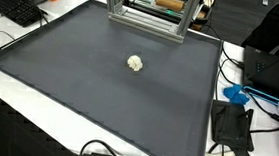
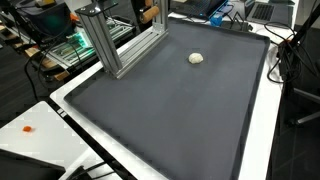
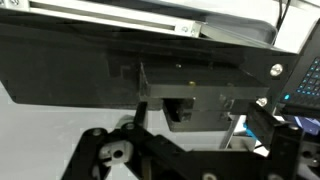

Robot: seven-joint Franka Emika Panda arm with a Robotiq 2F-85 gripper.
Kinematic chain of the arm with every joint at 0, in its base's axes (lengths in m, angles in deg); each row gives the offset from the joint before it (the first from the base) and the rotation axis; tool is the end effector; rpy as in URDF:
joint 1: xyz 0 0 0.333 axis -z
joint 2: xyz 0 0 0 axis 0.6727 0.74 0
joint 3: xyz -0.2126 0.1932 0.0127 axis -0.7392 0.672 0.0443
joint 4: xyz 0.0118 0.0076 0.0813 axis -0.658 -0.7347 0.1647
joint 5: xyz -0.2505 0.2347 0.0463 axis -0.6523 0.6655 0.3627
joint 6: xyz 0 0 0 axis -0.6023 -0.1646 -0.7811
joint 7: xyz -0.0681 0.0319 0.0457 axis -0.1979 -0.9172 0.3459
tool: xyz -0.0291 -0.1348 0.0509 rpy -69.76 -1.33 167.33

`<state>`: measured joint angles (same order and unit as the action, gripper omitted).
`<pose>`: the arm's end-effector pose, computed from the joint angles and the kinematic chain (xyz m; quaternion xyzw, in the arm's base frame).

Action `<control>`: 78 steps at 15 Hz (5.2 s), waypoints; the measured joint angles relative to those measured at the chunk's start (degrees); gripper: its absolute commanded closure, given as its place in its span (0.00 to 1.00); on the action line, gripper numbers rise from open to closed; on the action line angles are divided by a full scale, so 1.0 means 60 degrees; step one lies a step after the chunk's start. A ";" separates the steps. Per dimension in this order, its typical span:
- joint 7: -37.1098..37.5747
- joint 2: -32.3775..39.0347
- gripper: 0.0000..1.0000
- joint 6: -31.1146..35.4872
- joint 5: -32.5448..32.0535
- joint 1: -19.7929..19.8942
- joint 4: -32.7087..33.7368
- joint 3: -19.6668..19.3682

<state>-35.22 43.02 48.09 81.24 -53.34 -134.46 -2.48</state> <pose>0.2913 0.1156 0.4307 -0.9877 -0.1199 -0.0629 0.0781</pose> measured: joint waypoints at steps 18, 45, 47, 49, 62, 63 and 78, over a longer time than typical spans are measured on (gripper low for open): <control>0.0114 0.0099 0.00 -0.0121 -0.0776 0.0006 -0.0006 0.0065; 0.0296 0.1101 0.01 -0.0848 -0.1476 0.0013 0.0599 0.0330; 0.0296 0.1101 0.26 -0.0850 -0.1472 0.0009 0.0600 0.0326; 0.0295 0.1100 0.36 -0.0850 -0.1440 -0.0010 0.0610 0.0323; 0.0290 0.1096 0.69 -0.1040 -0.1270 -0.0281 0.0837 0.0310; 0.0286 0.1097 0.69 -0.1052 -0.1265 -0.0282 0.0847 0.0301; -0.0512 0.2013 0.69 -0.2043 -0.1377 0.0016 0.2329 -0.0306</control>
<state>-38.29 55.10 35.83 72.98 -53.24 -120.48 -4.31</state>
